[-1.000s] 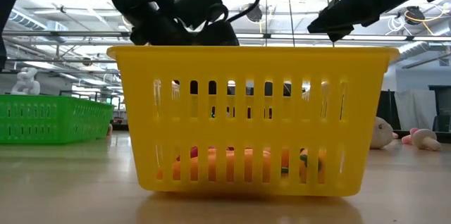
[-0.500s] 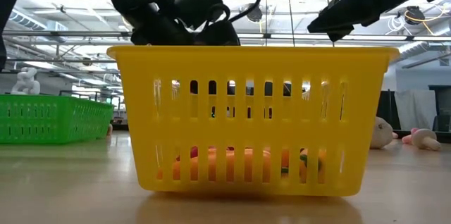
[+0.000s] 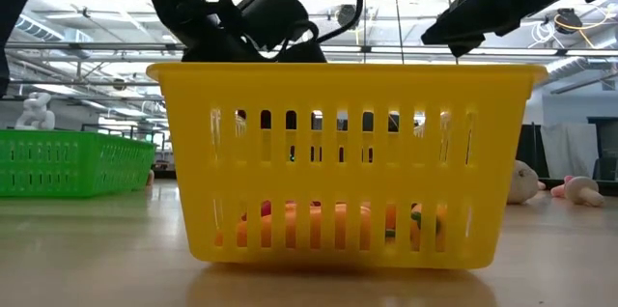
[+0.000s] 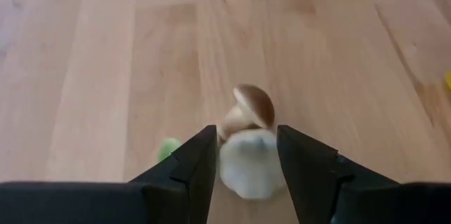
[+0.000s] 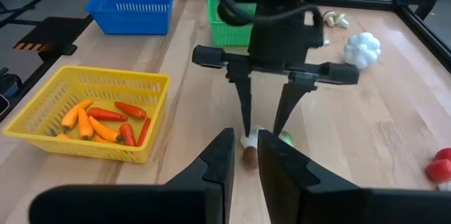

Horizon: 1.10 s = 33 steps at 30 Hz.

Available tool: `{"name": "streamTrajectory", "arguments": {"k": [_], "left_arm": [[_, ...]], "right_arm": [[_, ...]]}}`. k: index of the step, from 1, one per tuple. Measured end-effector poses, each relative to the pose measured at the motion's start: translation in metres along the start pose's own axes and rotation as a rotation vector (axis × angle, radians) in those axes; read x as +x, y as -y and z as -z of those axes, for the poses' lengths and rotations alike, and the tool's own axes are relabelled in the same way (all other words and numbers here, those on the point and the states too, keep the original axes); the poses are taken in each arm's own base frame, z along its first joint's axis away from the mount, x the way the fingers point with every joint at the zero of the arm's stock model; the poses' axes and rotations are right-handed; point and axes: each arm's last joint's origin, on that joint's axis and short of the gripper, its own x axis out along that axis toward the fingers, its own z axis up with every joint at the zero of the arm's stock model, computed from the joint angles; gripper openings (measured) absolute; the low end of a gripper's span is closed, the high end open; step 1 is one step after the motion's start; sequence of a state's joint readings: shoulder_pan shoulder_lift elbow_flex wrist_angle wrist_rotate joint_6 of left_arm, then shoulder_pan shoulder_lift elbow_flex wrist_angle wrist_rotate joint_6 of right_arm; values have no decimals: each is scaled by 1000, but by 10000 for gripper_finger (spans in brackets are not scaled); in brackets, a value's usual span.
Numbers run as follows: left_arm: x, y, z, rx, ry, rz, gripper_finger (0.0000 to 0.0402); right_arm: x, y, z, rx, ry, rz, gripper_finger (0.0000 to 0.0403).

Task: Sort produce into baskets
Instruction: Put the garlic into the green basket

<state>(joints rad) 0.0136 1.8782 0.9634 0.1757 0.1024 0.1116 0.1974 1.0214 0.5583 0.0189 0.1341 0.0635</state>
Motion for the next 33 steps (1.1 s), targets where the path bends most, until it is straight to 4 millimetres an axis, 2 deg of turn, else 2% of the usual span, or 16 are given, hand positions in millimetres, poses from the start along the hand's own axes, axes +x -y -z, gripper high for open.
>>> {"name": "streamTrajectory", "arguments": {"k": [10,26,33], "left_arm": [[0,0,-1,0,1,1,148],[-1,-1,0,-3,0,-2,25],[-4,-4,-2,-8,1,-9,10]], "right_arm": [[0,0,0,-2,-1,1,54],[1,0,2,3,-14,6,54],[11,2,8,4,-58,78,54]]}}
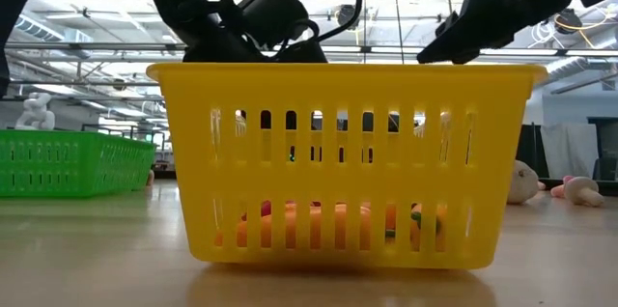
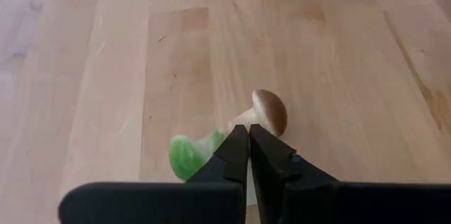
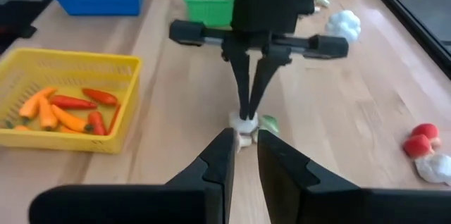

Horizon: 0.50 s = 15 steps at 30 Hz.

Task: Sort produce into baskets
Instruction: Put the garlic into the green basket

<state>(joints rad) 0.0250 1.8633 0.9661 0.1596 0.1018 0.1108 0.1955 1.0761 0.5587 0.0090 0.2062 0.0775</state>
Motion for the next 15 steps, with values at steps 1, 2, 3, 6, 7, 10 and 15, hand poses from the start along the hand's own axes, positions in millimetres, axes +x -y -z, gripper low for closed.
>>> {"name": "streamTrajectory", "arguments": {"k": [1,2,3,6,7,10,15], "left_arm": [[-2,0,-1,0,0,0,9],[-4,0,-3,1,7,-1,9],[-7,0,-5,1,11,-1,9],[-18,1,-9,-1,-10,1,8],[-23,1,-11,-1,-7,1,8],[-42,2,-17,-3,-27,2,8],[-75,5,-21,-34,-78,2,8]], "right_arm": [[1,0,1,-1,-5,2,54],[2,0,1,-2,-8,3,54],[2,0,1,-4,-10,3,54],[3,0,1,-9,-7,3,54],[3,0,1,-10,-7,3,54],[3,0,1,-10,-3,3,54],[3,0,0,-10,0,3,54]]}}
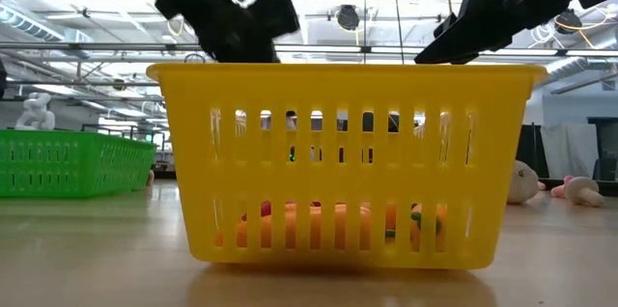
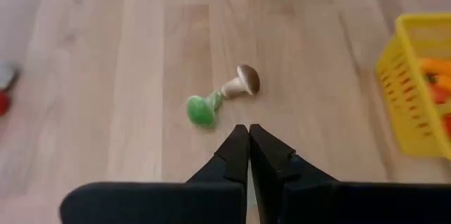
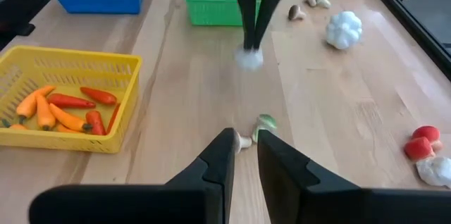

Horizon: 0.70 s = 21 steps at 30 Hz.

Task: Sort produce into baskets
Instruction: Put the garlic into the green basket

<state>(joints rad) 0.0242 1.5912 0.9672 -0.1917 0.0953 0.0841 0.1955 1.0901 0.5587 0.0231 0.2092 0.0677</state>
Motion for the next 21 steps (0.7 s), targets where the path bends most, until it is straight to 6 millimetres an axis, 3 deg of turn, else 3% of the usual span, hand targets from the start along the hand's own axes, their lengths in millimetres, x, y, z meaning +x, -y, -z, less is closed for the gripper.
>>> {"name": "streamTrajectory", "arguments": {"k": [4,11,17,21], "left_arm": [[-27,5,7,-53,-64,-32,8],[-59,20,39,-171,-197,-133,8],[-85,41,56,-250,-156,-205,8],[-95,53,79,-351,-169,-287,8]], "right_arm": [[0,0,-1,2,11,0,54],[5,0,1,0,-4,11,54],[21,2,6,7,-22,30,54],[31,4,9,11,-32,36,54]]}}
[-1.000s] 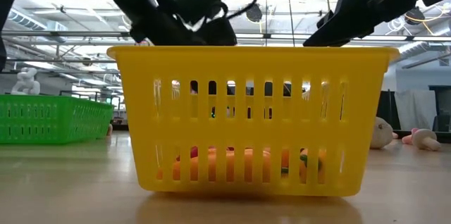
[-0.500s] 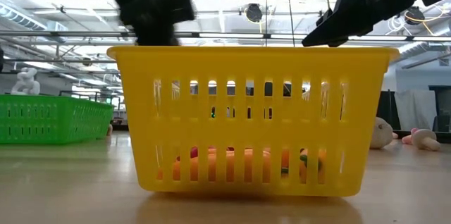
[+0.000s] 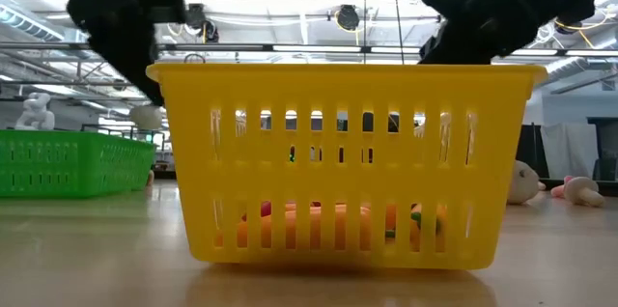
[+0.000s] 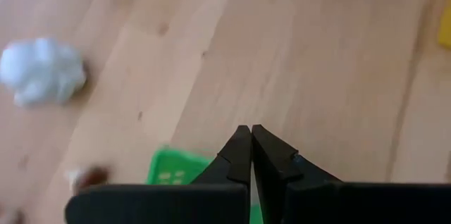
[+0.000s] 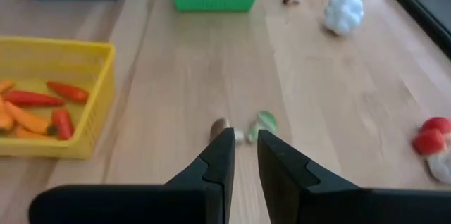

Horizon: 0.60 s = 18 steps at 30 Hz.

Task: Sort produce into baskets
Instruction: Put the garlic into the green basket

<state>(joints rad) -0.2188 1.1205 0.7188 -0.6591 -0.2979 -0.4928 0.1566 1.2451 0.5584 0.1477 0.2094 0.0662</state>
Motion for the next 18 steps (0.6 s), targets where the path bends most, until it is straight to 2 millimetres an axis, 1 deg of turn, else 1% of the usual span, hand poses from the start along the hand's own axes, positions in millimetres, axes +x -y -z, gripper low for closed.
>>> {"name": "streamTrajectory", "arguments": {"k": [4,7,13,18], "left_arm": [[6,1,25,-95,-14,-44,8],[9,3,37,-118,-30,-60,8],[9,6,40,-107,13,-96,8],[8,6,41,-104,4,-102,12]], "right_arm": [[5,3,2,3,-13,12,54],[6,4,1,10,-3,17,54],[5,4,-2,16,24,15,54],[5,4,-2,17,27,14,54]]}}
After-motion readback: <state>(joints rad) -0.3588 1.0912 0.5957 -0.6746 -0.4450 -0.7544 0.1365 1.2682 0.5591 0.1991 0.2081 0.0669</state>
